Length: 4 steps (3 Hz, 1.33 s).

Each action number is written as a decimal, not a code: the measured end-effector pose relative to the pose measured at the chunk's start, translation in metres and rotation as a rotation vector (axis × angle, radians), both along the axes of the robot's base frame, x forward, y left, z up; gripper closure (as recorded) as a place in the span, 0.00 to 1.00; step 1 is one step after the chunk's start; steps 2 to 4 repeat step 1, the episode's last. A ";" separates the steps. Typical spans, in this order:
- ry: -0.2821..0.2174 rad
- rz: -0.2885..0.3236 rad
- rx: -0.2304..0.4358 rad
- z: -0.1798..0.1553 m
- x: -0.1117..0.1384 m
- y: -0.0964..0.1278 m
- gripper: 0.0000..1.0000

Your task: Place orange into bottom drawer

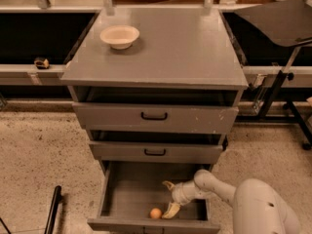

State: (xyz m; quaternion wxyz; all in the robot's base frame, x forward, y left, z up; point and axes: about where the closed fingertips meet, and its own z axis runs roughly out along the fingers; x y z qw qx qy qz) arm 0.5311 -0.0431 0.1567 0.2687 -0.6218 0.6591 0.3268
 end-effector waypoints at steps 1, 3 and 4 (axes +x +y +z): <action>0.000 0.000 0.000 0.000 0.000 0.000 0.00; 0.000 0.000 0.000 0.000 0.000 0.000 0.00; 0.000 0.000 0.000 0.000 0.000 0.000 0.00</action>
Offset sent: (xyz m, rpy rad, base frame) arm 0.0000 0.0000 0.0000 0.0000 0.0000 0.0000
